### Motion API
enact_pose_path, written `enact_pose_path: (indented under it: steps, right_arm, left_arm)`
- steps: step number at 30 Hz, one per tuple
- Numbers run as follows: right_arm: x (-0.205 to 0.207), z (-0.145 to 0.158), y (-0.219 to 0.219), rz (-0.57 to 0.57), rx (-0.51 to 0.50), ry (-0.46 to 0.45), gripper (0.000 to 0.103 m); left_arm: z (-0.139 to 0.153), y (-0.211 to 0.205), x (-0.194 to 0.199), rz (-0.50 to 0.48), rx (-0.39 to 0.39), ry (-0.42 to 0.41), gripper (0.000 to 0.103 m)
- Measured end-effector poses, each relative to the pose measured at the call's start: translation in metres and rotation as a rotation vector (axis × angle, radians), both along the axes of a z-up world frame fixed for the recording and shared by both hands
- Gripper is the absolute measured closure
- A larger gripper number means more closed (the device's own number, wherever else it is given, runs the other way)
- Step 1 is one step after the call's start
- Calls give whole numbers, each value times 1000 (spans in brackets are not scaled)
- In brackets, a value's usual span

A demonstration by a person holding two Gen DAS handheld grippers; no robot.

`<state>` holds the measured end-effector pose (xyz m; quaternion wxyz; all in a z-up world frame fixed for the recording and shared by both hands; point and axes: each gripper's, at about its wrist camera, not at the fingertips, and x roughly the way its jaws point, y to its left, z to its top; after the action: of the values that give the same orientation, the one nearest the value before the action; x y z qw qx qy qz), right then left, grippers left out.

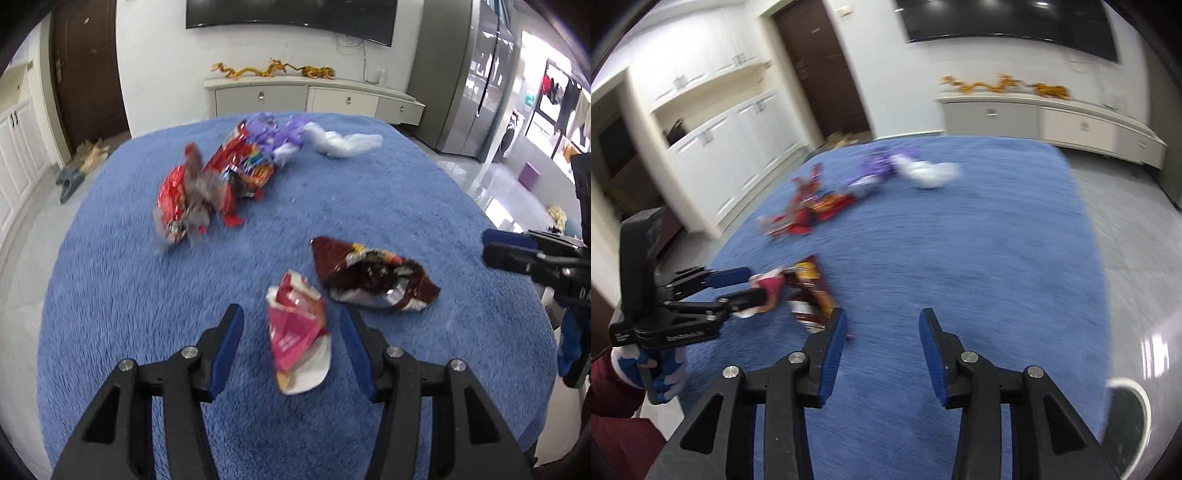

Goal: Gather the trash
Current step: 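Grasp the pink wrapper with the left tool while the right tool grasps the brown chocolate wrapper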

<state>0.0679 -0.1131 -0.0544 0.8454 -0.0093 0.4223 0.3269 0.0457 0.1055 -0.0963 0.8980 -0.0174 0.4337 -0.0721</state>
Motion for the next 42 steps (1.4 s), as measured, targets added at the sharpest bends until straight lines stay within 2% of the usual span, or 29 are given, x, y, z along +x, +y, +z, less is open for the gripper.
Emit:
enact_pose_path:
  steps: [6,12,17,19,22,24,31,42]
  right_arm:
    - [-7,-8,54,138,-40,10,53]
    - [-5,-22,84,207,-120,1,53]
    - [7,-33,93,214,-152,-2,53]
    - [10,-38,95,210,-156,-1,58]
    - [11,-40,92,199,-147,-14,67]
    - [10,-36,87,193,-123,-27,78]
    - [11,-19,45,102,-29,-54,82]
    - [-6,5,-62,-140,51,-96,82]
  left_arm:
    - [-7,3,-7,-6,-31,4,51]
    - [-14,7,0,-11,-68,13,52]
    - [-15,6,0,-35,-83,11,64]
    - [-15,4,0,-40,-72,8,69]
    - [-14,2,1,-38,-68,6,71]
    - [-14,2,1,-35,-71,4,71]
    - [-2,-12,4,-60,-66,-18,72]
    - [20,-77,14,-206,-37,-48,72]
